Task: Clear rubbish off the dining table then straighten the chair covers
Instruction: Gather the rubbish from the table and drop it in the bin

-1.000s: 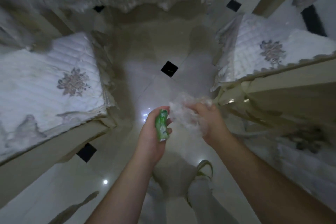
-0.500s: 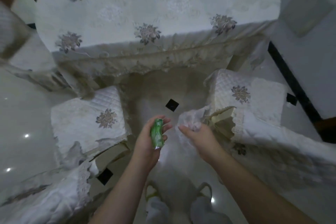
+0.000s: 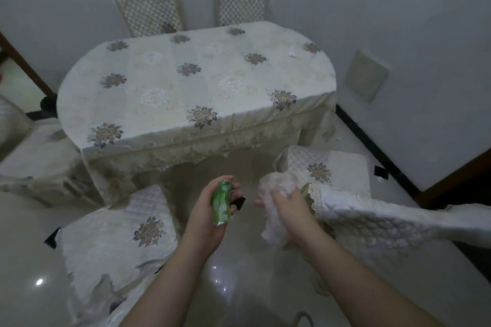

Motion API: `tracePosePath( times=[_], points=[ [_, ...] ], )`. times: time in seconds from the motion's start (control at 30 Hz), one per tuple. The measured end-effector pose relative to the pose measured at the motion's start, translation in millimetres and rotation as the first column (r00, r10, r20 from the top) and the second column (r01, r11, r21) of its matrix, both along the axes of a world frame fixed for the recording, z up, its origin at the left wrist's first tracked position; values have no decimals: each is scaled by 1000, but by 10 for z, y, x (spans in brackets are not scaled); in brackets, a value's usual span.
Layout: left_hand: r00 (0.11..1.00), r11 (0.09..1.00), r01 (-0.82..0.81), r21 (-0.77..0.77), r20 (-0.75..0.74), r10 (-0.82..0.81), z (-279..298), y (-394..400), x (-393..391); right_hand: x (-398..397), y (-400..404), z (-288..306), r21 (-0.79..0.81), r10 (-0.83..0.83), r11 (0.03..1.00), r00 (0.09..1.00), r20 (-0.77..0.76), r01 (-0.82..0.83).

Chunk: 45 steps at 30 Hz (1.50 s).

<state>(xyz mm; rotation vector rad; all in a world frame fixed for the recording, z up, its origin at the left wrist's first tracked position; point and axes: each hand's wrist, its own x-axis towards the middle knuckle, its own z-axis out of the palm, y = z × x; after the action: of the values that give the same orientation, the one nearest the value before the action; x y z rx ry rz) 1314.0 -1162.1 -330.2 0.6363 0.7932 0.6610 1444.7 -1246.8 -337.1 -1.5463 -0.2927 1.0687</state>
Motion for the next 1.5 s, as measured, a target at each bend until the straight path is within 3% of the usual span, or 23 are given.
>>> tracePosePath(
  times=[0.07, 0.13, 0.23, 0.33, 0.47, 0.73, 0.83, 1.0, 1.13, 1.27, 1.33, 1.43, 1.5],
  points=[
    [998, 998, 55, 27, 28, -55, 103, 37, 23, 18, -29, 113, -41, -67, 996, 989, 128, 73],
    [992, 991, 117, 59, 33, -119, 187, 62, 60, 51, -67, 186, -43, -146, 987, 978, 147, 154],
    [979, 977, 192, 96, 49, -198, 282, 64, 167, 92, -150, 263, 5, -200, 980, 980, 1, 200],
    [964, 963, 246, 108, 81, -255, 347, 10, 344, 213, -353, 322, 153, -135, 976, 982, -131, 155],
    [933, 937, 332, 105, 113, -343, 382, -160, 624, 382, -806, 407, 160, -59, 985, 998, 0, 59],
    [839, 847, 521, 104, 120, -531, 549, -855, 1198, 529, -1762, 631, -8, -313, 943, 891, 328, 334],
    [812, 815, 563, 134, 95, -576, 643, -1220, 1423, 679, -2116, 576, -48, -393, 896, 838, 377, 442],
    [774, 778, 616, 123, 91, -627, 800, -1995, 1809, 993, -2839, 615, -7, -616, 778, 766, 181, 628],
    [724, 732, 678, 73, 107, -681, 830, -2642, 2120, 1265, -3601, 683, 53, -764, 645, 643, 49, 762],
    [698, 708, 701, 83, 125, -706, 793, -3185, 2405, 1485, -4255, 730, 3, -822, 570, 570, 15, 822],
    [679, 688, 717, 111, 115, -726, 740, -3399, 2519, 1655, -4494, 710, -89, -849, 528, 522, -87, 845],
    [661, 667, 738, 102, 94, -745, 633, -3648, 2657, 1837, -4779, 707, -159, -812, 536, 454, -367, 829],
    [658, 662, 744, 92, 73, -749, 592, -3790, 2738, 1864, -4944, 636, -17, -746, 574, 514, -424, 819]
  ],
)
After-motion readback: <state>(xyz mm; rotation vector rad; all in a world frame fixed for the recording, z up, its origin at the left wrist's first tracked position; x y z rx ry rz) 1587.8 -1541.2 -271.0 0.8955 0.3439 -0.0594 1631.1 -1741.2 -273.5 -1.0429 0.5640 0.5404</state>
